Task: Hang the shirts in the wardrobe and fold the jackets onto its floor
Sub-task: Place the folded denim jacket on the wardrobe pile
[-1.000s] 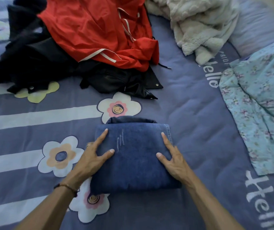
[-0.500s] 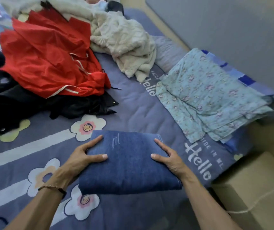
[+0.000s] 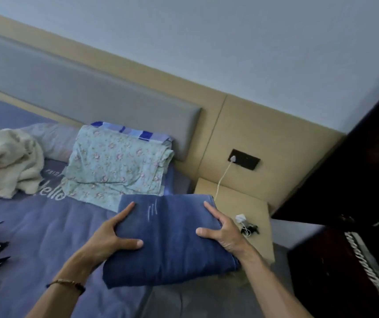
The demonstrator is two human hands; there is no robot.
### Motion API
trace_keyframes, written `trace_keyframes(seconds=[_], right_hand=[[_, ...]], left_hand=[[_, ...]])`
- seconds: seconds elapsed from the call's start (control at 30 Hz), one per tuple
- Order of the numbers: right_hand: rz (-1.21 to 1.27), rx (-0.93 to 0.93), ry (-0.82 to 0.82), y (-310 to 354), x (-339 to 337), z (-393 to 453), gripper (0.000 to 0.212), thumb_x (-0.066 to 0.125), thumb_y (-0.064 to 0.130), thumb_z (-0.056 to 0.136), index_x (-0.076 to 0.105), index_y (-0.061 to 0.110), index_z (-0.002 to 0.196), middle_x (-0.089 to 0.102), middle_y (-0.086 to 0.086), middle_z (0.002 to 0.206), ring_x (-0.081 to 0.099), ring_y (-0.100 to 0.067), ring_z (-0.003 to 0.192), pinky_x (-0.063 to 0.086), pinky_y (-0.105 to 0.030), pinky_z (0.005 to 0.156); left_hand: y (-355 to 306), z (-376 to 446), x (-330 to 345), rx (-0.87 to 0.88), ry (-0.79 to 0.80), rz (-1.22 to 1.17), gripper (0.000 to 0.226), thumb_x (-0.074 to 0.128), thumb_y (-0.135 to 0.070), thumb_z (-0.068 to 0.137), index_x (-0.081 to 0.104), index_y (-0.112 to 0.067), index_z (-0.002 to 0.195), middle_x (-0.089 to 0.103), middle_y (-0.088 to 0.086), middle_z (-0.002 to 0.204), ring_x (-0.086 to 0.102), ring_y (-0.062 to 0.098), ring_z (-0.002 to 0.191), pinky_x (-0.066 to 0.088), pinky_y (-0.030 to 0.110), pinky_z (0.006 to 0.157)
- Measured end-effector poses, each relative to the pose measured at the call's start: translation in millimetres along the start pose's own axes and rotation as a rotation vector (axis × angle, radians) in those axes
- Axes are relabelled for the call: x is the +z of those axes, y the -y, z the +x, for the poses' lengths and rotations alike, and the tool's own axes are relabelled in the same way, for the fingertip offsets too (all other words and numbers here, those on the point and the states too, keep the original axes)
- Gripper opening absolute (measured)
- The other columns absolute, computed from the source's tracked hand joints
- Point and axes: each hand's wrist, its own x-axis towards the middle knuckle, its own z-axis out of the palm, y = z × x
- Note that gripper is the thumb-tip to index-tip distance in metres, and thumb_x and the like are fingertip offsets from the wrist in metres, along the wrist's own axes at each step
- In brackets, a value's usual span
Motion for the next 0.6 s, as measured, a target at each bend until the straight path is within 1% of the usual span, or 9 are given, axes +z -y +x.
trace_keyframes(seconds=[0.07, 0.13, 0.2, 0.27, 0.37, 0.47, 0.5, 0.53, 0.6], right_hand=[[0.008, 0.006, -0.098, -12.8, -49.6, -18.2, 0.092, 0.090, 0.036, 0.063, 0.043, 0.041, 0.141, 0.047, 0.024, 0.133, 0.052, 0.006, 0.113, 0.043, -0.012, 0.088], [0.017, 0.009, -0.204, -28.9, -97.7, -35.6, 0.096, 0.091, 0.042, 0.058, 0.042, 0.045, 0.140, 0.047, 0.023, 0.134, 0.052, 0.005, 0.114, 0.044, -0.012, 0.088], [0.032, 0.013, -0.295, -43.6, -140.3, -49.8, 0.094, 0.091, 0.034, 0.063, 0.042, 0.043, 0.142, 0.048, 0.026, 0.128, 0.052, 0.008, 0.111, 0.044, -0.007, 0.083], [0.070, 0.036, -0.394, -64.5, -194.1, -66.0, 0.094, 0.091, 0.028, 0.064, 0.043, 0.040, 0.143, 0.050, 0.026, 0.126, 0.053, 0.008, 0.111, 0.045, -0.007, 0.085], [0.092, 0.069, -0.501, -92.1, -265.6, -82.0, 0.101, 0.092, 0.039, 0.053, 0.042, 0.043, 0.141, 0.051, 0.019, 0.134, 0.054, 0.009, 0.114, 0.043, -0.010, 0.092], [0.130, 0.079, -0.612, -119.5, -340.5, -95.1, 0.093, 0.091, 0.025, 0.065, 0.040, 0.043, 0.141, 0.050, 0.028, 0.123, 0.050, 0.025, 0.099, 0.039, 0.001, 0.080], [0.130, 0.104, -0.652, -132.4, -366.1, -99.9, 0.092, 0.091, 0.027, 0.065, 0.041, 0.045, 0.140, 0.050, 0.026, 0.124, 0.050, 0.025, 0.101, 0.039, 0.001, 0.082], [0.122, 0.123, -0.696, -145.2, -390.4, -104.0, 0.094, 0.092, 0.036, 0.060, 0.042, 0.049, 0.139, 0.051, 0.022, 0.131, 0.050, 0.018, 0.110, 0.040, -0.004, 0.092], [0.096, 0.164, -0.770, -165.6, -425.1, -106.1, 0.100, 0.091, 0.062, 0.045, 0.042, 0.063, 0.132, 0.044, 0.014, 0.147, 0.043, -0.001, 0.133, 0.037, -0.028, 0.113]], left_hand=[[-16.3, 34.1, 45.9, 0.024, 0.117, 0.055, 0.120, 0.099, -0.035, 0.035, 0.042, -0.051, 0.140, 0.060, -0.001, 0.131, 0.068, 0.015, 0.105, 0.057, 0.032, 0.086], [-27.0, 69.4, 96.7, 0.047, 0.185, 0.152, 0.118, 0.099, -0.033, 0.039, 0.040, -0.049, 0.141, 0.057, -0.002, 0.133, 0.065, 0.012, 0.106, 0.055, 0.023, 0.081], [-36.7, 100.2, 146.9, 0.090, 0.232, 0.252, 0.113, 0.098, -0.025, 0.049, 0.038, -0.052, 0.141, 0.052, -0.001, 0.137, 0.058, 0.008, 0.110, 0.050, 0.016, 0.080], [-48.3, 136.0, 211.9, 0.133, 0.307, 0.324, 0.110, 0.096, -0.021, 0.054, 0.035, -0.058, 0.139, 0.049, 0.000, 0.141, 0.053, 0.005, 0.113, 0.045, 0.015, 0.086], [-66.3, 178.6, 296.2, 0.151, 0.404, 0.366, 0.105, 0.093, -0.010, 0.059, 0.036, -0.053, 0.136, 0.048, -0.003, 0.138, 0.051, 0.003, 0.107, 0.041, 0.009, 0.081], [-80.6, 229.1, 380.8, 0.173, 0.511, 0.407, 0.109, 0.093, -0.023, 0.047, 0.038, -0.057, 0.136, 0.046, -0.003, 0.140, 0.053, 0.007, 0.115, 0.046, 0.024, 0.094], [-84.3, 245.5, 412.0, 0.196, 0.547, 0.434, 0.109, 0.092, -0.022, 0.050, 0.038, -0.056, 0.138, 0.045, -0.003, 0.141, 0.052, 0.010, 0.118, 0.045, 0.029, 0.099], [-85.3, 261.7, 444.7, 0.197, 0.570, 0.465, 0.107, 0.091, -0.017, 0.057, 0.036, -0.053, 0.142, 0.045, -0.002, 0.140, 0.050, 0.012, 0.119, 0.043, 0.030, 0.101], [-89.4, 287.0, 495.7, 0.212, 0.598, 0.508, 0.104, 0.087, -0.009, 0.065, 0.033, -0.044, 0.146, 0.048, 0.001, 0.136, 0.051, 0.010, 0.114, 0.040, 0.016, 0.092]])
